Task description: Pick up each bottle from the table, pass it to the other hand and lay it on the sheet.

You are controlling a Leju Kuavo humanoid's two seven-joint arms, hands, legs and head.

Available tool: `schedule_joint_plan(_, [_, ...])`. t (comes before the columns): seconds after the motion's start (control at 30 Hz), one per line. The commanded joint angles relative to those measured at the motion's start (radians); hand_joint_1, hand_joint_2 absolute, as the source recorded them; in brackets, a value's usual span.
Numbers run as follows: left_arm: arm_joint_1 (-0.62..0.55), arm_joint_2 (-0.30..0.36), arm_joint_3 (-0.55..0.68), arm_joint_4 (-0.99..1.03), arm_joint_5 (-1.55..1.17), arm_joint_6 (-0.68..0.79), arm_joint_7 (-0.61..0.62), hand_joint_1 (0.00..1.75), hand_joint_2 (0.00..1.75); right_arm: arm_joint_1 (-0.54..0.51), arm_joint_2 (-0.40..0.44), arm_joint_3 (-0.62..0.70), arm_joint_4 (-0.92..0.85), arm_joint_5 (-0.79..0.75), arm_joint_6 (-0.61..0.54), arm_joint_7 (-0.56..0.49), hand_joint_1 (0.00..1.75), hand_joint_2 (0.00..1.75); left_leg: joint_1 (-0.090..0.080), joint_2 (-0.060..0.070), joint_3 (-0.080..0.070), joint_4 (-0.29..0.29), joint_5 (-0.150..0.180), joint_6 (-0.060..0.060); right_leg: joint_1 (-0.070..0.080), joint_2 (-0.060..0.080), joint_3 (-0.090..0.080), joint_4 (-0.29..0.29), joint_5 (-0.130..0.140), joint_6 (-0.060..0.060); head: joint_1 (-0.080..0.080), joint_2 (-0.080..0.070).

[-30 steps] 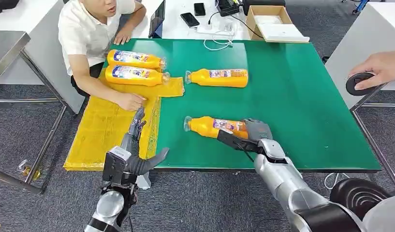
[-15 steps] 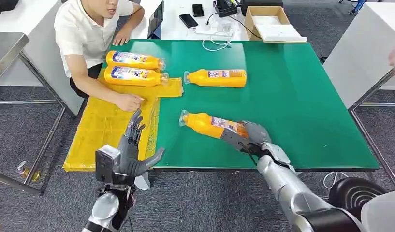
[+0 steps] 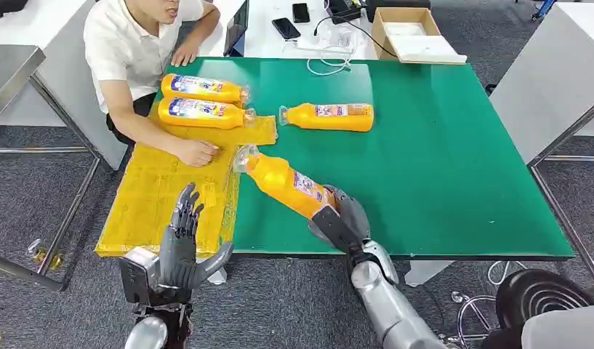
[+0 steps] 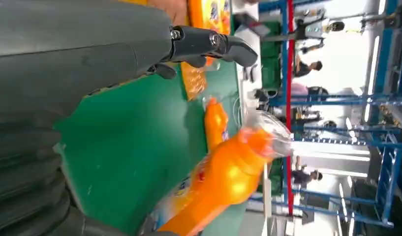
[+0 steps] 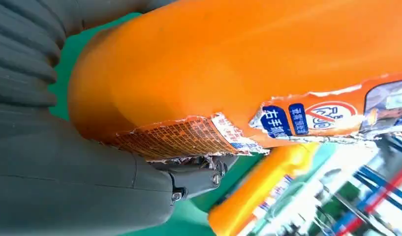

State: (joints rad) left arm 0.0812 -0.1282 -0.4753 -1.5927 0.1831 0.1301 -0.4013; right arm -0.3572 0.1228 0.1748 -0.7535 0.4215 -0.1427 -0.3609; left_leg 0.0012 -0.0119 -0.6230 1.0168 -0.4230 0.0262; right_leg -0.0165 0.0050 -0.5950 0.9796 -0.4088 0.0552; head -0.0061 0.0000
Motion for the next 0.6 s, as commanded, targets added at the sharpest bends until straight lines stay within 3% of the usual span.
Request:
schedule_joint_plan(0.03, [0.011, 0.028, -0.002, 0.006, 0.072, -0.036, 0.03, 0.0, 1.75, 0.081, 0.029, 0.149, -0.214, -0.077, 0.026, -0.043, 1.75, 1.75, 0.0, 0.003, 0.002, 0.0, -0.001, -0.001, 0.0, 0.002, 0.001, 0.0, -0.001, -0.002, 0.0, 0.0])
schedule_joint_plan(0.23, [0.014, 0.028, -0.023, 0.006, 0.088, -0.038, 0.031, 0.0, 1.75, 0.123, 0.052, 0.27, -0.289, -0.1, 0.034, -0.047, 1.75, 1.75, 0.0, 0.003, 0.003, 0.0, -0.002, -0.002, 0.001, 0.001, 0.002, 0.0, -0.001, -0.003, 0.0, 0.0])
schedule_joint_plan(0.4, [0.009, 0.026, -0.023, 0.009, 0.089, -0.037, 0.03, 0.0, 1.75, 0.122, 0.048, 0.29, -0.289, -0.112, 0.043, -0.061, 1.75, 1.75, 0.001, 0.002, 0.005, -0.001, -0.002, -0.002, 0.001, 0.0, 0.004, -0.001, -0.002, -0.002, 0.0, 0.0])
schedule_joint_plan(0.6, [-0.076, -0.006, -0.033, 0.081, 0.07, -0.029, -0.006, 0.0, 1.75, 0.12, 0.052, 0.385, -0.27, -0.154, 0.053, -0.118, 1.75, 1.75, 0.0, 0.0, 0.001, 0.0, 0.0, -0.001, 0.001, -0.001, 0.001, 0.0, 0.0, -0.001, 0.0, 0.0])
